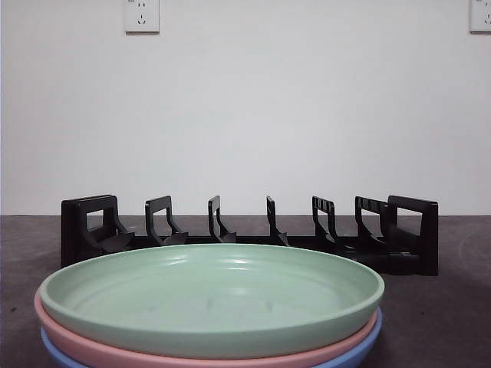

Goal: Place the plate

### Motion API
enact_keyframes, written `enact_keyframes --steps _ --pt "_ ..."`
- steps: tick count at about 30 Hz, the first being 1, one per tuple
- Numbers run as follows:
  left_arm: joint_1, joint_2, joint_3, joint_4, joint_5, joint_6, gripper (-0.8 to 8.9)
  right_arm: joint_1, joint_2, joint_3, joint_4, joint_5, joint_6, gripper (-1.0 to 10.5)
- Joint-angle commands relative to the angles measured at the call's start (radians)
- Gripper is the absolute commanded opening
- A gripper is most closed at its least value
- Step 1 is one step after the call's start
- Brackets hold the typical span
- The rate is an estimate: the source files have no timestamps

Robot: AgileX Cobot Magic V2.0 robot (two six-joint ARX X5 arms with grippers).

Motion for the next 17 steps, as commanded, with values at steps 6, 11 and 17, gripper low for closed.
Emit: enact_keyframes --steps 6,11,17 --pt "-0.001 -0.002 -0.018 -0.006 -0.002 -0.008 0.08 -0.006 0.004 -0.067 0.008 -0.051 0.029 0.2" --pt "-0.001 -0.002 -0.018 -0.006 -0.002 -0.008 0.08 -0.006 0.004 -0.067 0.008 -0.055 0.029 0.2" --pt "-0.001 -0.002 -0.018 -0.006 -0.002 -0.008 0.08 -0.005 0.004 -0.067 0.009 -0.053 0.028 0.2"
